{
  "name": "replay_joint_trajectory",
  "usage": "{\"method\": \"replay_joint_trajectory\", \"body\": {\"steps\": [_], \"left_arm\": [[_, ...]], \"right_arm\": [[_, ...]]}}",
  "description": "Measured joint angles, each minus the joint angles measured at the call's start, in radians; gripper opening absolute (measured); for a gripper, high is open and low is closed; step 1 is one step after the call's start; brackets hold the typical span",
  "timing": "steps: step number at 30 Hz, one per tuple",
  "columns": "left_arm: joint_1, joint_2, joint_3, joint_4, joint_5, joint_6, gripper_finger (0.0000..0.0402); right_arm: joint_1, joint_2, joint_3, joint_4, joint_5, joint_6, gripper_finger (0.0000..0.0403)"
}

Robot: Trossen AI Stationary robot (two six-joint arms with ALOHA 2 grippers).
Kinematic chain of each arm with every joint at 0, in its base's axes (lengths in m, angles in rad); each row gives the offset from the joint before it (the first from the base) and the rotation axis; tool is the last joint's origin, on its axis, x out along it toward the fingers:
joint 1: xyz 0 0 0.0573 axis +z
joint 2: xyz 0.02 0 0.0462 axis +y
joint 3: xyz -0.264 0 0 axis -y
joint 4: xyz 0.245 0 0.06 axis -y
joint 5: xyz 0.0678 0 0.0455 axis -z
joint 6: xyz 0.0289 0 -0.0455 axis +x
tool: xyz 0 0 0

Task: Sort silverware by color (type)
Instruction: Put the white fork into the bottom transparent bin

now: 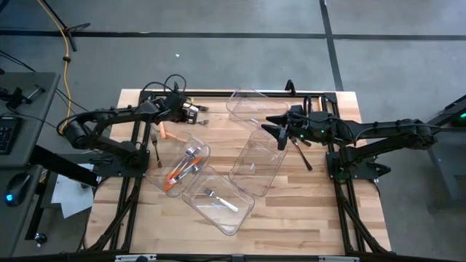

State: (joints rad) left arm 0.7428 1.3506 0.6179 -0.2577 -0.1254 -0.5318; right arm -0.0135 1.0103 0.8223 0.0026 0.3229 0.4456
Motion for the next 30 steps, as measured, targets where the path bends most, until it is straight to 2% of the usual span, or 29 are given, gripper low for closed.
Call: {"method": "replay_joint_trajectory", "body": {"steps": [8, 12, 14, 19, 24, 30], "left_arm": [[0.017, 0.026, 0.113, -0.038, 0.164, 0.253, 0.0108], [0.016, 0.102, 0.218, -0.138, 0.3, 0.366, 0.0155], [0.015, 0.154, 0.272, -0.182, 0.324, 0.378, 0.0169], [-0.01, 0.261, 0.355, -0.22, 0.324, 0.414, 0.0178], [-0.059, 0.304, 0.399, -0.236, 0.312, 0.42, 0.0179], [-0.174, 0.314, 0.4, -0.238, 0.076, 0.332, 0.0179]], "right_arm": [[0.0, 0.0, 0.0, -0.002, 0.0, 0.003, 0.0195], [0.0, 0.0, 0.0, -0.002, 0.0, 0.006, 0.0195], [0.0, 0.0, 0.0, -0.002, 0.0, 0.019, 0.0195], [0.0, 0.0, 0.0, -0.003, 0.0, 0.029, 0.0195], [0.0, 0.0, 0.0, -0.007, 0.01, 0.029, 0.0195], [0.0, 0.0, 0.0, -0.007, 0.046, 0.028, 0.0195]]}}
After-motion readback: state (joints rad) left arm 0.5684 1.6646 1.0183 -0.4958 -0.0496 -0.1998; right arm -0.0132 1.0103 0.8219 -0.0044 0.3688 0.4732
